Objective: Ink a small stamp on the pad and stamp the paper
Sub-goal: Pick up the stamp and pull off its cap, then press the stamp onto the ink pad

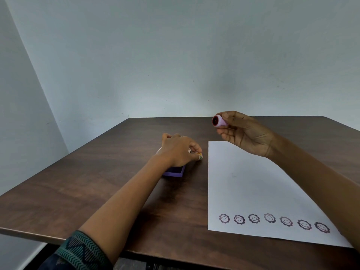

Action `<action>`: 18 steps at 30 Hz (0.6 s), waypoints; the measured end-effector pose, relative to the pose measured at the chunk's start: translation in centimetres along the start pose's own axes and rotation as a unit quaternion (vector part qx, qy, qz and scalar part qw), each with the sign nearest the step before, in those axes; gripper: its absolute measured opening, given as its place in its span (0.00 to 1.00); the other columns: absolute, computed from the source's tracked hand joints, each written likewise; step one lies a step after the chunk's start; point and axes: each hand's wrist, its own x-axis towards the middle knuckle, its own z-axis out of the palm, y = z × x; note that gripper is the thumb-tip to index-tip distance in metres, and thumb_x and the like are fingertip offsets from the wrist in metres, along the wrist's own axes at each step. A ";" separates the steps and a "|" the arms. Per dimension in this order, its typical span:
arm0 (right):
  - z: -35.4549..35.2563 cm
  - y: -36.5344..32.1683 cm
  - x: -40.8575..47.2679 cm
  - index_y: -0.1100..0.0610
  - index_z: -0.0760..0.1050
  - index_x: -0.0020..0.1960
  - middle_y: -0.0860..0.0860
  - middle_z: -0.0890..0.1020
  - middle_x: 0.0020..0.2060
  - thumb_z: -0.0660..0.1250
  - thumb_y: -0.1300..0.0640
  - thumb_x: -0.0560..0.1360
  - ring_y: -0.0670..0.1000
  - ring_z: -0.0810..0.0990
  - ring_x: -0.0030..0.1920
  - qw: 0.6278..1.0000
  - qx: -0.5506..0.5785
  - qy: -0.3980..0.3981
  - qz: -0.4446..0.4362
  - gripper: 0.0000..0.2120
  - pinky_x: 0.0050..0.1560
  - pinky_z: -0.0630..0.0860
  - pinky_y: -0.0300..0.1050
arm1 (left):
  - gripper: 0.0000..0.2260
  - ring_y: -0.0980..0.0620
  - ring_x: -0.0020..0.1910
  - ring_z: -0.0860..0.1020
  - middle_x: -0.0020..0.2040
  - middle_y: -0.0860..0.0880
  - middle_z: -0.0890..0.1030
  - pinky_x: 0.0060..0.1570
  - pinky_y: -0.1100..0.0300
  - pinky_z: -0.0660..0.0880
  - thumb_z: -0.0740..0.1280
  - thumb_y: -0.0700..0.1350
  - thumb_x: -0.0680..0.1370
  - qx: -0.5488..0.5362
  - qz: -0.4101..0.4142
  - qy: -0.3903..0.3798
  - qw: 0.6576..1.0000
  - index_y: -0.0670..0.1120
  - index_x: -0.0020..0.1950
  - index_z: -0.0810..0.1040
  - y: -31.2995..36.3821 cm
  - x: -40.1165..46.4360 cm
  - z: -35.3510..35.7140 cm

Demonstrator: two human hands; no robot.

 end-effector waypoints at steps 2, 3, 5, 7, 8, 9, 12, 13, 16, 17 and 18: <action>0.1 0.0 0.1 0.57 0.79 0.42 0.51 0.85 0.33 0.66 0.60 0.74 0.47 0.84 0.32 0.999 -0.014 0.041 0.003 0.04 0.34 0.81 0.36 | 0.11 0.54 0.60 0.70 0.55 0.60 0.81 0.53 0.54 0.54 0.64 0.61 0.74 0.002 -0.003 0.003 1.000 0.61 0.52 0.81 -0.1 0.0 0.1; 0.2 0.0 0.1 0.57 0.79 0.41 0.52 0.84 0.33 0.68 0.60 0.73 0.46 0.83 0.30 0.998 -0.022 0.060 0.005 0.03 0.33 0.80 0.35 | 0.13 0.53 0.61 0.70 0.56 0.60 0.80 0.54 0.54 0.53 0.63 0.61 0.74 0.002 -0.005 0.001 1.000 0.60 0.54 0.80 -0.1 0.0 0.0; 0.3 -0.1 0.2 0.58 0.78 0.42 0.53 0.82 0.35 0.69 0.61 0.72 0.45 0.82 0.28 0.996 -0.036 0.086 0.008 0.01 0.30 0.78 0.34 | 0.15 0.54 0.62 0.69 0.57 0.60 0.80 0.54 0.55 0.53 0.63 0.63 0.74 -0.004 -0.014 -0.004 1.000 0.60 0.57 0.78 -0.1 0.0 -0.2; 0.5 -0.2 0.2 0.59 0.79 0.43 0.54 0.81 0.38 0.68 0.63 0.72 0.45 0.82 0.27 0.994 -0.043 0.095 0.009 0.01 0.28 0.77 0.33 | 0.15 0.56 0.60 0.71 0.56 0.61 0.80 0.53 0.55 0.54 0.63 0.63 0.74 -0.027 -0.037 -0.002 0.999 0.61 0.57 0.78 -0.3 0.0 -0.9; 0.7 -0.2 0.2 0.60 0.79 0.43 0.55 0.81 0.39 0.68 0.63 0.72 0.45 0.82 0.27 0.994 -0.046 0.097 0.009 0.02 0.28 0.77 0.33 | 0.14 0.57 0.58 0.72 0.55 0.61 0.80 0.54 0.54 0.55 0.63 0.62 0.74 -0.048 -0.050 0.002 0.998 0.61 0.55 0.79 -0.5 0.0 -1.6; 0.9 -0.3 0.1 0.60 0.79 0.43 0.55 0.81 0.39 0.68 0.64 0.72 0.46 0.82 0.28 0.994 -0.051 0.095 0.008 0.02 0.28 0.77 0.33 | 0.13 0.58 0.56 0.73 0.55 0.61 0.80 0.56 0.53 0.57 0.63 0.62 0.74 -0.080 -0.060 0.004 0.995 0.60 0.54 0.79 -0.9 -0.1 -2.3; 1.4 -0.2 0.0 0.60 0.79 0.44 0.55 0.81 0.41 0.69 0.63 0.72 0.46 0.82 0.31 0.991 -0.106 0.078 -0.007 0.02 0.29 0.77 0.33 | 0.11 0.64 0.50 0.76 0.55 0.56 0.81 0.60 0.63 0.68 0.66 0.55 0.76 -0.235 -0.057 0.003 0.970 0.55 0.55 0.81 -2.7 -1.0 -4.3; 1.7 -0.1 0.0 0.61 0.80 0.45 0.55 0.82 0.41 0.69 0.62 0.72 0.45 0.83 0.32 0.989 -0.127 0.069 -0.012 0.03 0.30 0.77 0.33 | 0.10 0.68 0.48 0.76 0.55 0.55 0.82 0.53 0.73 0.70 0.66 0.53 0.76 -0.279 -0.055 0.003 0.959 0.53 0.56 0.81 -3.4 -1.5 -4.9; 2.6 -0.2 -0.2 0.61 0.81 0.44 0.53 0.85 0.39 0.72 0.60 0.67 0.48 0.85 0.37 0.987 -0.155 0.036 -0.012 0.07 0.35 0.81 0.35 | 0.12 0.74 0.47 0.76 0.55 0.58 0.81 0.42 0.82 0.68 0.67 0.51 0.75 -0.315 -0.073 -0.011 0.946 0.53 0.58 0.80 -6.3 -3.2 -6.4; 2.9 -0.2 -0.3 0.61 0.82 0.44 0.53 0.87 0.39 0.73 0.60 0.64 0.49 0.85 0.40 0.987 -0.161 0.020 -0.007 0.10 0.39 0.82 0.36 | 0.14 0.74 0.49 0.75 0.55 0.59 0.80 0.42 0.82 0.67 0.68 0.52 0.75 -0.318 -0.081 -0.023 0.944 0.54 0.60 0.79 -7.4 -4.0 -6.6; 3.3 -0.2 -0.4 0.61 0.82 0.45 0.54 0.87 0.40 0.74 0.60 0.63 0.50 0.86 0.41 0.985 -0.173 0.005 -0.002 0.12 0.42 0.82 0.37 | 0.15 0.73 0.51 0.75 0.56 0.60 0.79 0.42 0.82 0.67 0.69 0.51 0.75 -0.328 -0.090 -0.038 0.940 0.54 0.61 0.78 -8.6 -4.8 -6.6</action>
